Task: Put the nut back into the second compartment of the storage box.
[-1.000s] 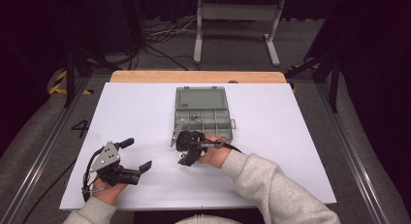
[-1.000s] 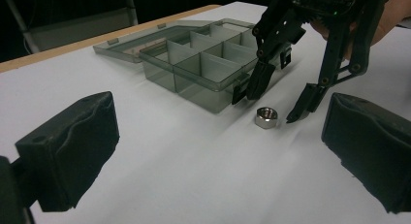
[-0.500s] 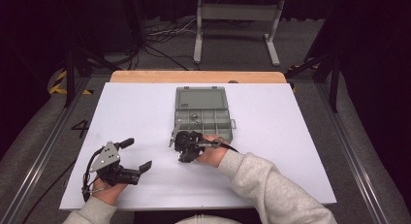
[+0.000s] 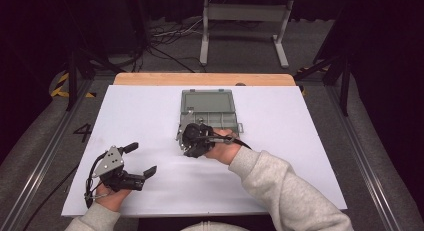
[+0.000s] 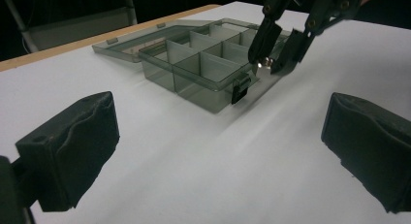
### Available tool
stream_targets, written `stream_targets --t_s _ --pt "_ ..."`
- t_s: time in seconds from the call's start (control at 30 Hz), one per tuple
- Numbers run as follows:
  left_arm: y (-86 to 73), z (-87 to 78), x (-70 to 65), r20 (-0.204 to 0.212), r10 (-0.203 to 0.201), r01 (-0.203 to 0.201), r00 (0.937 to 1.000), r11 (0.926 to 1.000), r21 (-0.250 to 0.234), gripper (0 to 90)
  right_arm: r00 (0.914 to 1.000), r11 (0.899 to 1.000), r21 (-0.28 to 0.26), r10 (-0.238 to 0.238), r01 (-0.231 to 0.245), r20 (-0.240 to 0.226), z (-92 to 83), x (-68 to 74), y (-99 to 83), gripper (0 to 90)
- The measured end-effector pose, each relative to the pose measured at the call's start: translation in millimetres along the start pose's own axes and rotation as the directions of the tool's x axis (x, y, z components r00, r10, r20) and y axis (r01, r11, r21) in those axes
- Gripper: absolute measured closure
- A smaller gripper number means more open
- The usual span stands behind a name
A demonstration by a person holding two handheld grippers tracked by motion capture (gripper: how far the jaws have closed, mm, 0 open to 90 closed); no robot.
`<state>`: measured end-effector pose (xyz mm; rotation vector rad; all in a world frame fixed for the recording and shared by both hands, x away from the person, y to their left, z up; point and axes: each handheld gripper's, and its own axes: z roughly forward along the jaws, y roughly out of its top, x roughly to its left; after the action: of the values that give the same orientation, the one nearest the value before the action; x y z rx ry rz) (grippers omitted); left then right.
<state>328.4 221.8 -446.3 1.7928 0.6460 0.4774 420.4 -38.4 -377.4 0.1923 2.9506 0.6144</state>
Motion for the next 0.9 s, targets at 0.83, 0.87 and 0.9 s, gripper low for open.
stream_targets --t_s 0.83,0.87,0.9 --pt "-0.4 0.3 0.1 0.0 -0.006 0.006 1.0 1.0 -0.002 0.9 0.9809 0.984 -0.123 0.148 -0.132 0.126 -31.7 -63.2 -6.0 70.3" --pt "-0.5 0.5 0.3 0.002 -0.006 0.006 1.0 1.0 -0.003 0.9 0.9791 0.982 -0.124 0.156 -0.14 0.13 -31.9 -66.1 -7.1 70.3" --pt "-0.5 0.5 0.6 0.002 -0.002 0.002 1.0 1.0 -0.001 0.9 0.9775 0.981 -0.133 0.161 -0.143 0.136 -31.5 -70.3 -8.7 70.3"
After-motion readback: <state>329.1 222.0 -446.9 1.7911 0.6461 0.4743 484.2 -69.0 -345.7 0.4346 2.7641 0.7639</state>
